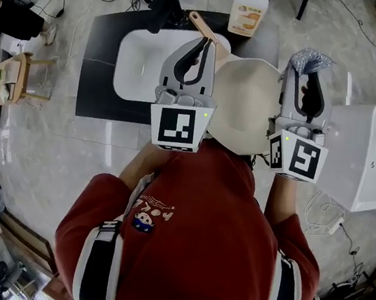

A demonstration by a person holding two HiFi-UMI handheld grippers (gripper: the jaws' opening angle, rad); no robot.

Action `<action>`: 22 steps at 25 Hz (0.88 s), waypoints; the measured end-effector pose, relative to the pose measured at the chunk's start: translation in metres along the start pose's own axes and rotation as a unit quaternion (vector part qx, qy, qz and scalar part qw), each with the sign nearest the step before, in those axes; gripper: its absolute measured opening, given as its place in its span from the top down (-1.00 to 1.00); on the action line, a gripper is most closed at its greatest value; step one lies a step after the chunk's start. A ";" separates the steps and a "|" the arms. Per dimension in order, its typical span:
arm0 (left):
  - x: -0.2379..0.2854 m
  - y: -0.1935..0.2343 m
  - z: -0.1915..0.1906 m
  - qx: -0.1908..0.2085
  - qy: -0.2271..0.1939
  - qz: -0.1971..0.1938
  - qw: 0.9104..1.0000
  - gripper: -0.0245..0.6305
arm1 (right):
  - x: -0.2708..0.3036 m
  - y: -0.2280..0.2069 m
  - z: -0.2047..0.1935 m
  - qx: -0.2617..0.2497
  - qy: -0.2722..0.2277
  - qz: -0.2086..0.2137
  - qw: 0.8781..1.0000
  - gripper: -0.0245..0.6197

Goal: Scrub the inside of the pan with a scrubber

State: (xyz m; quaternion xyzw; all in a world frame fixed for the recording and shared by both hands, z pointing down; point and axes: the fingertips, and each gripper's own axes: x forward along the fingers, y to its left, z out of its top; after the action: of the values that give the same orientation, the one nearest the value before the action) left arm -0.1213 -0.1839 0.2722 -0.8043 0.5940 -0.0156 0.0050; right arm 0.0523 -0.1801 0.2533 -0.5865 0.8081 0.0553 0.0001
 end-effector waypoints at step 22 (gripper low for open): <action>0.004 0.005 -0.003 -0.012 -0.003 -0.003 1.000 0.91 | 0.000 0.002 0.002 -0.021 -0.008 -0.010 1.000 0.41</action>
State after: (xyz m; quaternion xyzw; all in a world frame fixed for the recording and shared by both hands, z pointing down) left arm -0.1253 -0.1892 0.2751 -0.8059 0.5920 -0.0058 -0.0030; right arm 0.0498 -0.1791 0.2519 -0.5942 0.8006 0.0769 -0.0052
